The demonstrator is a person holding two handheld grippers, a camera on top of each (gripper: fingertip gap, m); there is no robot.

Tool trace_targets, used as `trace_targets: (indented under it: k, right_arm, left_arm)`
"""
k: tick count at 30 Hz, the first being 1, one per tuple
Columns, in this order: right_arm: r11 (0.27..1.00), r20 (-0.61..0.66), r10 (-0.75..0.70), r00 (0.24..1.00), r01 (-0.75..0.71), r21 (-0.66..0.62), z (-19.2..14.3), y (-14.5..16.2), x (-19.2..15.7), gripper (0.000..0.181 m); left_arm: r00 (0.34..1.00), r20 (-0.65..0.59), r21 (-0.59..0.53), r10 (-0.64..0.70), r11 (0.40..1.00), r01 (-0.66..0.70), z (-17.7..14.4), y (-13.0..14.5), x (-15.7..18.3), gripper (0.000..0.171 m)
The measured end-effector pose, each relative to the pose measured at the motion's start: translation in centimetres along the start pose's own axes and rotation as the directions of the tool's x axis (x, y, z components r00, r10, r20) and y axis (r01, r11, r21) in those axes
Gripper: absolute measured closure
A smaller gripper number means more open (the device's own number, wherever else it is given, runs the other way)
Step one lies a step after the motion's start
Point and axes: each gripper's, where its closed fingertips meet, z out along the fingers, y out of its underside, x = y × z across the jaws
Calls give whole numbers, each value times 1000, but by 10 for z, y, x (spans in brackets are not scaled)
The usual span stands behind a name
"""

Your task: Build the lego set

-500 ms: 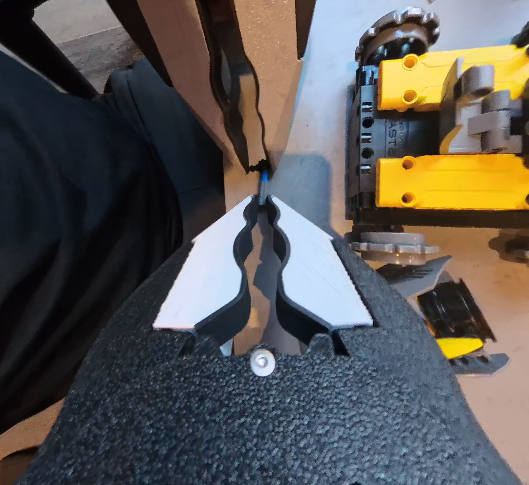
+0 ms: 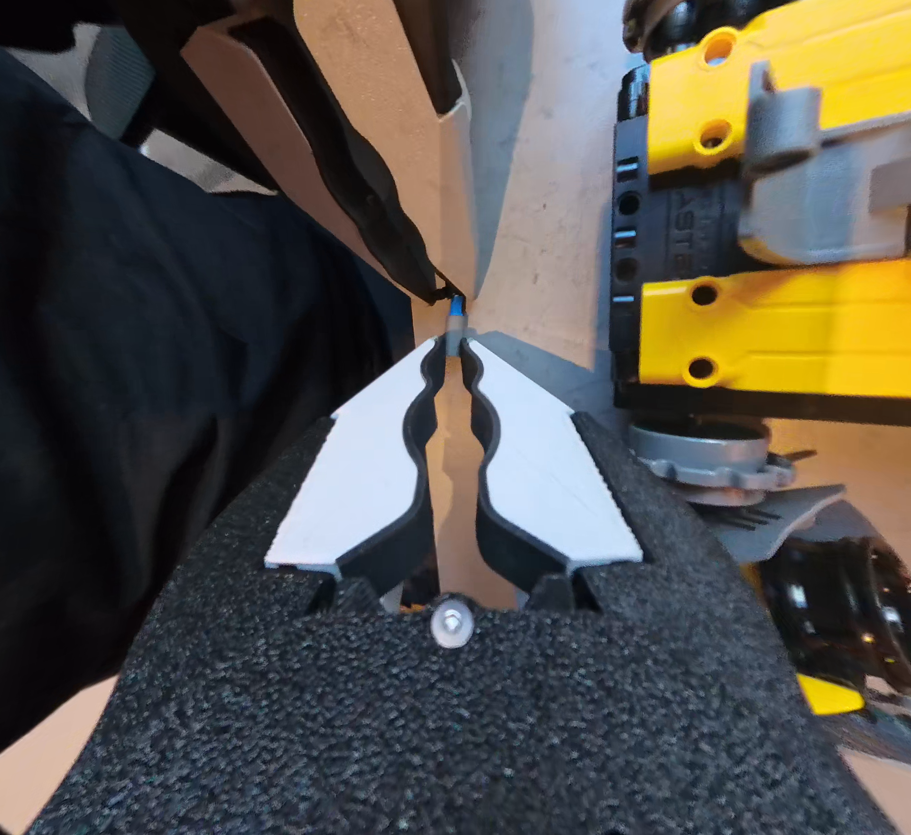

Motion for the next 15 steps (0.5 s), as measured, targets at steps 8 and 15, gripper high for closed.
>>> trace_targets:
  k: [8,15]
  right_arm:
    - [978,14,-93,996,94,-187,0,4,-1,176]
    - [952,23,-118,993,120,-282,-3,-3,0,176]
  left_arm:
    - [999,-35,6,10,1000,-10,1,0,4,157]
    - [999,-35,6,29,1000,-29,0,0,6,157]
